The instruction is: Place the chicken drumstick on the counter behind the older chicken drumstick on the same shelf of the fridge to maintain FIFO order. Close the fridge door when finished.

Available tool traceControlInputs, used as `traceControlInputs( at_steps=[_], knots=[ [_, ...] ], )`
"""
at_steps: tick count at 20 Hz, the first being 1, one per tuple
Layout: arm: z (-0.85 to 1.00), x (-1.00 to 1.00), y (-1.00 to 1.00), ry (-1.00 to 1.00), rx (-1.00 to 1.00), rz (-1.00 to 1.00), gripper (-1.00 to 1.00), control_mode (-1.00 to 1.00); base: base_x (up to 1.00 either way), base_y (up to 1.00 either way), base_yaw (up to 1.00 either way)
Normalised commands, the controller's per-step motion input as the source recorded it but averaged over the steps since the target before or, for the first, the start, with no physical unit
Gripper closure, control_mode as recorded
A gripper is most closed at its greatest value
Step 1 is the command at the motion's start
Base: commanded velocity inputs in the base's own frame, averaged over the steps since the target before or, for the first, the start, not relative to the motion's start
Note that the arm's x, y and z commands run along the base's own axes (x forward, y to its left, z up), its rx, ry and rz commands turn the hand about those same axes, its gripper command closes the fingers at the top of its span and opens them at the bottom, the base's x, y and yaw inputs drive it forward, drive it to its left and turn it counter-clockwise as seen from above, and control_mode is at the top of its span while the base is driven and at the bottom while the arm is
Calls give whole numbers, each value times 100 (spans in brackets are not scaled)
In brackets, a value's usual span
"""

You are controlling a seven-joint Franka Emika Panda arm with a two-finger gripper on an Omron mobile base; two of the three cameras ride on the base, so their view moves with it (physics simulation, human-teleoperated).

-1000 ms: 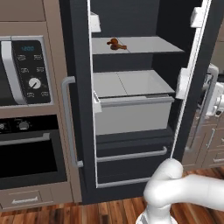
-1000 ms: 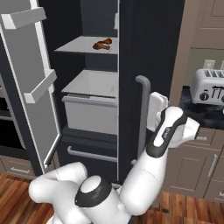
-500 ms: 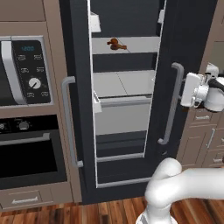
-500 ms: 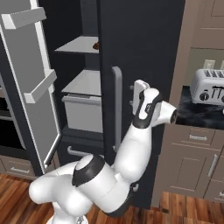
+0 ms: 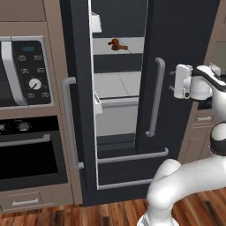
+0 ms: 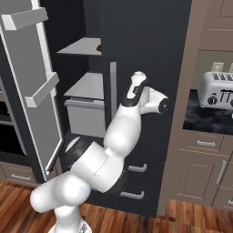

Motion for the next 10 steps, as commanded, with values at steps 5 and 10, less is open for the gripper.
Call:
traceControlInputs(
  at_steps=[5,10],
  knots=[
    [17,53,13,9,-6,-32,-100,-100,0,0,0],
    [12,56,11,10,-6,-30,-100,-100,0,0,0]
  ],
)
